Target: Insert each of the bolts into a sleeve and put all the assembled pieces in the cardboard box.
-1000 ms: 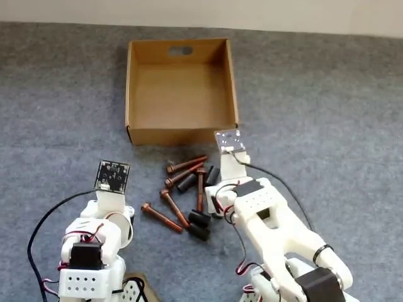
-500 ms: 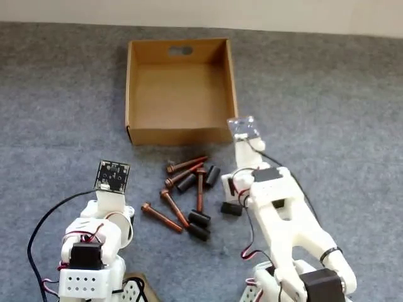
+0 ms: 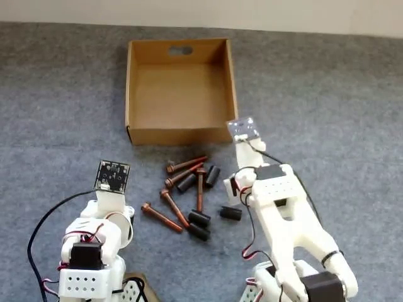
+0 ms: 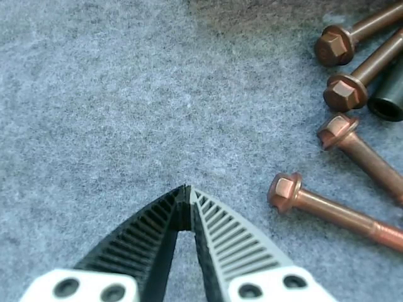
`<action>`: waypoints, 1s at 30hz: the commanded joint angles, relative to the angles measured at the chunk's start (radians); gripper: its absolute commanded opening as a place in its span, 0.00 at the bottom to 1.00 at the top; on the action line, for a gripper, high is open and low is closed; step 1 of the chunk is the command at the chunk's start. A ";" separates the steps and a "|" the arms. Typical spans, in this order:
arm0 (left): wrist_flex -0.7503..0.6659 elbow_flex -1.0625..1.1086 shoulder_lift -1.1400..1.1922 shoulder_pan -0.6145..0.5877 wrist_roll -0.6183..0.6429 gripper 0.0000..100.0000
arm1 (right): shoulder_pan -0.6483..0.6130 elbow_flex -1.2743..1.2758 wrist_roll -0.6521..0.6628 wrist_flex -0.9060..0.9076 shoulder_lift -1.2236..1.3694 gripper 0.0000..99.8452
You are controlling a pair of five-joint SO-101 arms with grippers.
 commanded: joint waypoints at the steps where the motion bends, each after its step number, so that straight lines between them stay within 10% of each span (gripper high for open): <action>1: 0.002 0.016 -0.004 0.016 0.006 0.01 | 0.005 0.012 0.187 0.082 -0.137 0.18; 9: 0.002 0.016 -0.004 0.016 0.006 0.01 | -0.177 0.160 0.391 0.351 -0.657 0.18; 30: 0.002 0.016 -0.004 0.016 0.006 0.01 | -0.188 0.473 0.488 -0.005 -0.687 0.18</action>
